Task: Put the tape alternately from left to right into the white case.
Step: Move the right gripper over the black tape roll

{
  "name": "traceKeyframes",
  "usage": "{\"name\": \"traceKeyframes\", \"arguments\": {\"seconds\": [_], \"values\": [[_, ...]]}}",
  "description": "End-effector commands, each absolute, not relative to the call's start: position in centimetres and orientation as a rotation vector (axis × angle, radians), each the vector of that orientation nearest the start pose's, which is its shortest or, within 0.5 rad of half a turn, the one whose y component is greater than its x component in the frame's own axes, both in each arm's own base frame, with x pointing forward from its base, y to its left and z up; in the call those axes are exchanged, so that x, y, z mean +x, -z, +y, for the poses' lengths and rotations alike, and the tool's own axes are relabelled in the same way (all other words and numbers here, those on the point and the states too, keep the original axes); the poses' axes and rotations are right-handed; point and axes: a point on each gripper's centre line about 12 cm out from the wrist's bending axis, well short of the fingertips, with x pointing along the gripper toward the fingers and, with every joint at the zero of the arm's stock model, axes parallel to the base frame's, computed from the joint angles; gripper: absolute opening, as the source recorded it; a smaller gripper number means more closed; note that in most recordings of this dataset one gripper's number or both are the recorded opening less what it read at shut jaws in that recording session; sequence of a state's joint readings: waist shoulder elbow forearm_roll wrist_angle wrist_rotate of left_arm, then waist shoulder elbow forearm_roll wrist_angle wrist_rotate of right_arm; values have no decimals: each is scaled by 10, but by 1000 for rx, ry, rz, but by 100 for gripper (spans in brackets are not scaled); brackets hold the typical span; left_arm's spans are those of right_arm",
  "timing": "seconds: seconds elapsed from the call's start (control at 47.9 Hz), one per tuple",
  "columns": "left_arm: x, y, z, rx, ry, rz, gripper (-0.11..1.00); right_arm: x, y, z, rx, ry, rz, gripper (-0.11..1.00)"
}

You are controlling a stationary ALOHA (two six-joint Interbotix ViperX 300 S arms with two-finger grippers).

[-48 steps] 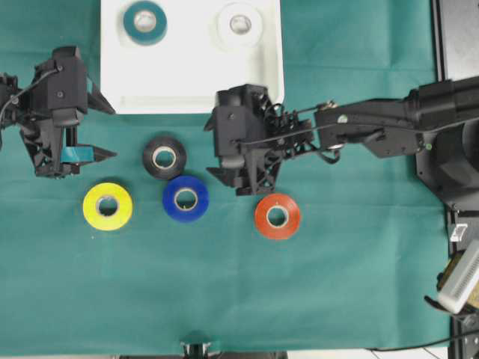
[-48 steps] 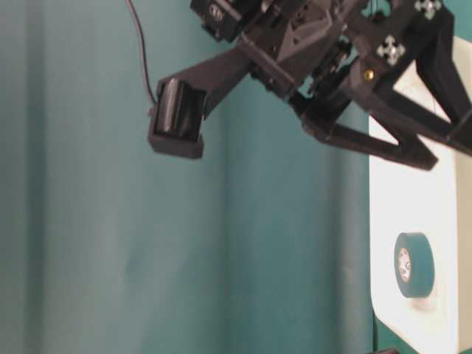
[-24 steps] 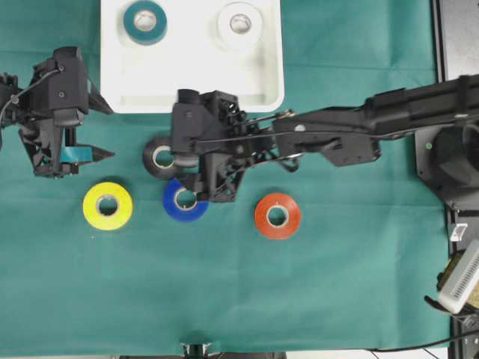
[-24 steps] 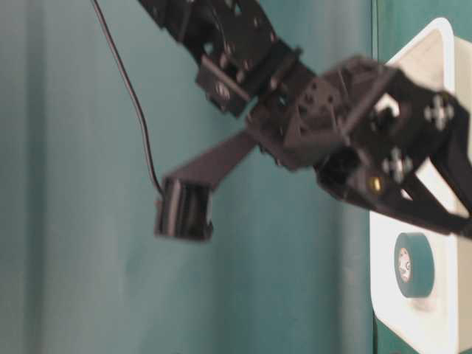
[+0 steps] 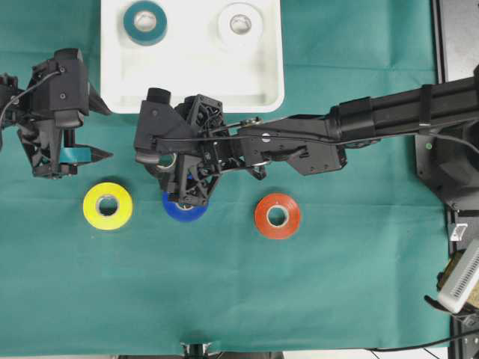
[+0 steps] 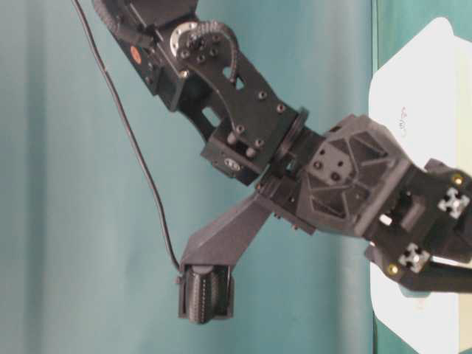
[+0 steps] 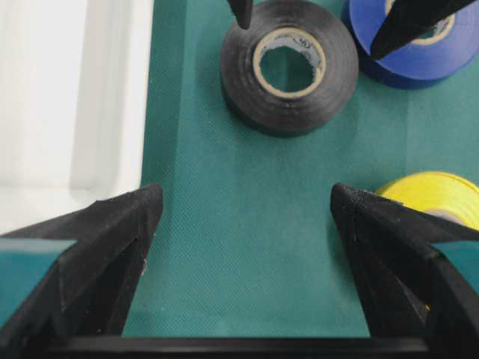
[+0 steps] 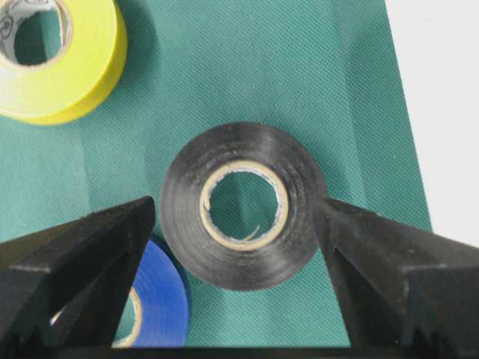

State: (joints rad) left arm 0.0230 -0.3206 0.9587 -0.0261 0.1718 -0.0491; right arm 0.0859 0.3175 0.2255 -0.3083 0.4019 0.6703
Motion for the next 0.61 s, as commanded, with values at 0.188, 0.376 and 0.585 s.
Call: {"name": "traceKeyframes", "arguments": {"seconds": [0.188, 0.376, 0.585], "values": [[290, -176, 6, -83, -46, 784, 100, 488, -163, 38, 296, 185, 857, 84], [290, -175, 6, -81, -45, 786, 100, 494, -154, 41, 299, 184, 869, 84], [289, -174, 6, -83, -46, 792, 100, 500, -144, 42, 300, 188, 884, 84]]}}
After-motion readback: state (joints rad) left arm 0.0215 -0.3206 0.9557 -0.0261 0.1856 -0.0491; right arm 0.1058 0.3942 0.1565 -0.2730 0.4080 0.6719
